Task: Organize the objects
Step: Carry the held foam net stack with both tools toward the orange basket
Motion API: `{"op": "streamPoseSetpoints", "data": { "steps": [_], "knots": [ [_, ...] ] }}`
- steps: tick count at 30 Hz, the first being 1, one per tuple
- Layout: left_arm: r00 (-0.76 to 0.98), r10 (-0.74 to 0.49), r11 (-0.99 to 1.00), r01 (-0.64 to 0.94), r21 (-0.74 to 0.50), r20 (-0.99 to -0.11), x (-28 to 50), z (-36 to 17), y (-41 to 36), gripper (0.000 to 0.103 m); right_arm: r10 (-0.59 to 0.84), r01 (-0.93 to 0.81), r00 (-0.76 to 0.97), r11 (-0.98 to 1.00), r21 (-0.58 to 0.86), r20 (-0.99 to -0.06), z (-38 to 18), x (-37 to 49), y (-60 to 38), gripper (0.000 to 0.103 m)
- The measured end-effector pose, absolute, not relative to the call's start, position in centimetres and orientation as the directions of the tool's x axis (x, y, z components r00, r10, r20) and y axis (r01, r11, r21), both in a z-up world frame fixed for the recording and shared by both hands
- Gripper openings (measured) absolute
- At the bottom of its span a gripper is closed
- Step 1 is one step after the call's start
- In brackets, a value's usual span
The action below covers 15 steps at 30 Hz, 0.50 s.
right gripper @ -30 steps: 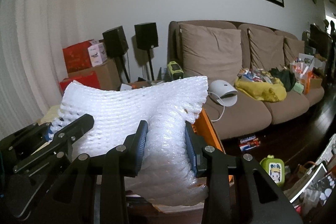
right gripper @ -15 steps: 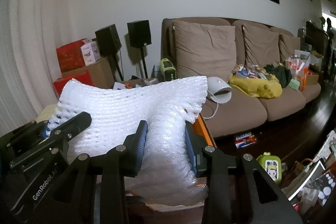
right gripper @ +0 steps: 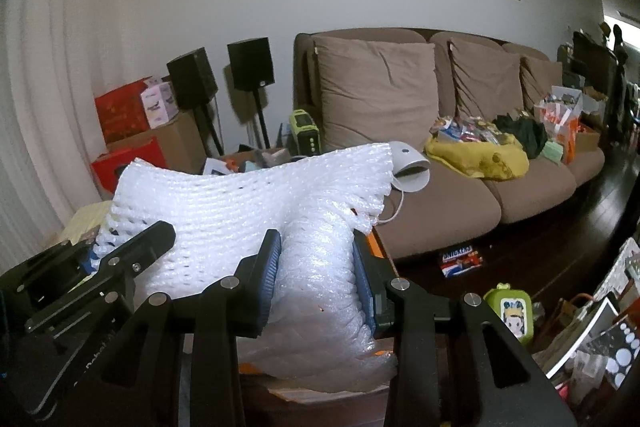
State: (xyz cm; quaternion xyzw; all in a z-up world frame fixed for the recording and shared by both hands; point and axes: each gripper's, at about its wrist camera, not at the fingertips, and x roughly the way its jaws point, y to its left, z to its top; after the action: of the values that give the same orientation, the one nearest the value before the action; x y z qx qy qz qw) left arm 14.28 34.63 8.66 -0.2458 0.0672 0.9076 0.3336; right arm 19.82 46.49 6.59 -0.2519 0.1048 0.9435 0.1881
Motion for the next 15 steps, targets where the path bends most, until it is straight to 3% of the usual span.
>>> {"op": "streamPoseSetpoints", "data": {
  "steps": [15],
  "knots": [
    [-0.636,0.572,-0.764,-0.643,-0.054,-0.517,13.8,7.3,35.9,0.014,0.321,-0.438,-0.781,-0.893,0.104,-0.535,5.5,19.6,47.5,0.035]
  ]
}}
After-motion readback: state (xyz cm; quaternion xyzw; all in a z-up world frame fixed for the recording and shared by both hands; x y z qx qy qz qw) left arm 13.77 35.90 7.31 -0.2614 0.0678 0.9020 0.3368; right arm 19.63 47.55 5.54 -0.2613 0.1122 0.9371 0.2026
